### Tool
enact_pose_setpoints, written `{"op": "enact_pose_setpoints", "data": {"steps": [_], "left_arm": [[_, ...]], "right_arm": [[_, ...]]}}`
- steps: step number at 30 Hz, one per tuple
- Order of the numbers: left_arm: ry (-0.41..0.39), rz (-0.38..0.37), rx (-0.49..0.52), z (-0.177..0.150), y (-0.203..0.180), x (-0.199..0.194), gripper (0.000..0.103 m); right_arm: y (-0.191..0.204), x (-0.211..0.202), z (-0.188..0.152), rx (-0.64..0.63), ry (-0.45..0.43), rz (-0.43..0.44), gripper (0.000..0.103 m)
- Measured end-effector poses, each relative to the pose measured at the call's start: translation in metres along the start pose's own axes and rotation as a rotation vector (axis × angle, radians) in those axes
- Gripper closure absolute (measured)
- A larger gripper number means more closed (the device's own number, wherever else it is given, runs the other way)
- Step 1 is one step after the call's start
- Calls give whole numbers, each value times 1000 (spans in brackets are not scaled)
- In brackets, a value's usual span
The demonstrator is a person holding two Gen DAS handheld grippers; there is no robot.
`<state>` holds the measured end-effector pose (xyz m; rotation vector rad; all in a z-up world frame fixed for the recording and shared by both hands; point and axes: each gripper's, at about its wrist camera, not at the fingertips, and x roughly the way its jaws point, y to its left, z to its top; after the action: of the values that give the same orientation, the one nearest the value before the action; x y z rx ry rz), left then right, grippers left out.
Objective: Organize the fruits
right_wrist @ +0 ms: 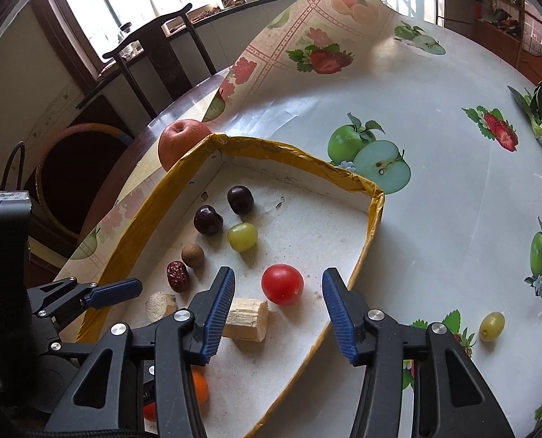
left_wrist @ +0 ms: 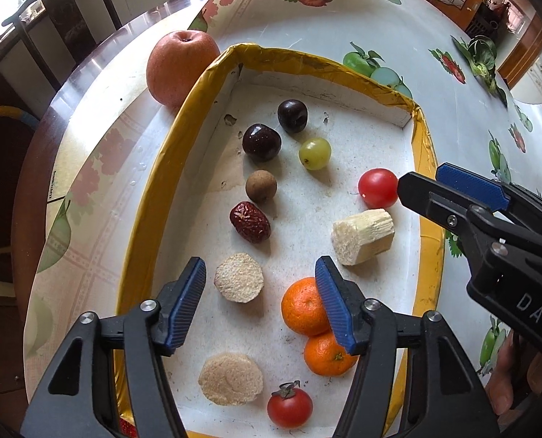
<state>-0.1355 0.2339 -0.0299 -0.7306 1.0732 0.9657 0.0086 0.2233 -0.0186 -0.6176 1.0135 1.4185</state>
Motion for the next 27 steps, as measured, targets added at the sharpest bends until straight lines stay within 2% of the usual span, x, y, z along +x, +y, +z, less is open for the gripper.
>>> {"op": "enact_pose_setpoints", "data": {"steps": [3, 15, 20, 22, 27], "left_arm": [[-8, 4, -7, -8, 3, -6, 38], [-42, 0, 18, -40, 6, -29, 38], [-58, 3, 54, -60, 5, -42, 37], [-63, 13, 57, -67, 7, -46, 27], [-71, 37, 64, -84, 12, -54, 27]], "right_arm": [[1, -6, -6, -4, 1, 0, 51], [9, -37, -32, -44, -16, 45, 45], [19, -52, -46, -130, -33, 103, 33], [22, -58, -51, -170, -41, 118, 26], [23, -66, -65, -204, -15, 143, 24]]}}
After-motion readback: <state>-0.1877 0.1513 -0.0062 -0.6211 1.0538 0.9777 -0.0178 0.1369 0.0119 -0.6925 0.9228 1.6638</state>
